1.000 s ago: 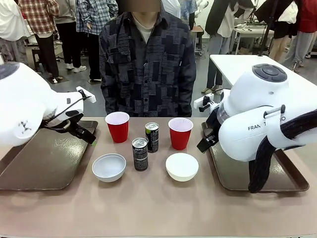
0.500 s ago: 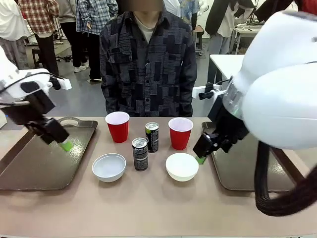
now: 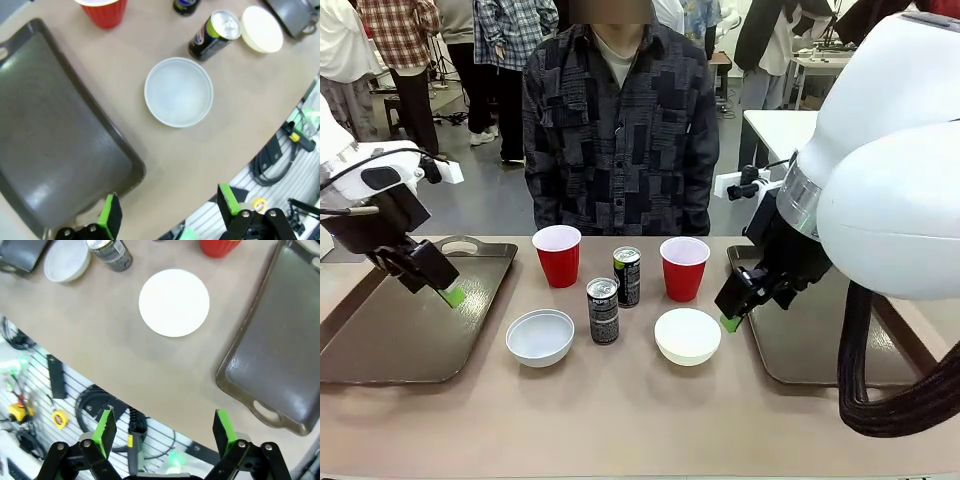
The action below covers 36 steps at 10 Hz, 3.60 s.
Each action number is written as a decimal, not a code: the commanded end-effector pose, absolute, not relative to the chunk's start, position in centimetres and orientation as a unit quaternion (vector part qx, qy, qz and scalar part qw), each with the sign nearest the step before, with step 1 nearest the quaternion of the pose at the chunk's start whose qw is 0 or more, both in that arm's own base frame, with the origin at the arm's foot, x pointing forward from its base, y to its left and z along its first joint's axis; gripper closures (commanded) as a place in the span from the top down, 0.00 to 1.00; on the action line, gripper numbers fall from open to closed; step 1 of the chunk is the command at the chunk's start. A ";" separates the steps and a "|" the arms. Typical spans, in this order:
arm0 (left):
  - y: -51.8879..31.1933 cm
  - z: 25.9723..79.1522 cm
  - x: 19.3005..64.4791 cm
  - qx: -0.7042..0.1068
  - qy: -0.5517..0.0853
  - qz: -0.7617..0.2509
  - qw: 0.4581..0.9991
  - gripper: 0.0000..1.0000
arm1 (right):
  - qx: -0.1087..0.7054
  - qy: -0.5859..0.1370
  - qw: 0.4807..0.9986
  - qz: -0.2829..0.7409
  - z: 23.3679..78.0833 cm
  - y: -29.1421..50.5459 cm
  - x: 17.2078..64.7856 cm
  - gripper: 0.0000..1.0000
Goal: Prepare tableware on both trays.
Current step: Pick up a Picnic Bowl from the table and place it on a Handle tray.
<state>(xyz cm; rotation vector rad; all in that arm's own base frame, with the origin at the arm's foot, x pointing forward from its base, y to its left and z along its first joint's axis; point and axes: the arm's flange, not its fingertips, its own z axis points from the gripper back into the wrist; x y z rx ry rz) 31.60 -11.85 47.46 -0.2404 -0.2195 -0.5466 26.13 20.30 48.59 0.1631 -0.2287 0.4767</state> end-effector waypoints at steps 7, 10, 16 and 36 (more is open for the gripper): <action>7.6 43.4 27.9 -0.449 -0.169 -0.111 0.870 1.00 | 0.427 -0.136 0.894 -0.001 39.6 -1.6 21.4 1.00; 13.5 43.3 24.9 -0.479 -0.197 -0.058 0.853 1.00 | 0.447 -0.129 0.884 -0.042 37.2 -6.1 17.7 1.00; 12.9 46.0 24.6 -0.434 -0.189 -0.058 0.879 1.00 | 0.427 -0.098 0.899 -0.004 37.1 -6.4 16.0 1.00; 14.1 46.6 25.6 -0.435 -0.180 -0.063 0.880 1.00 | 0.267 0.002 0.964 0.006 50.6 -0.4 27.2 1.00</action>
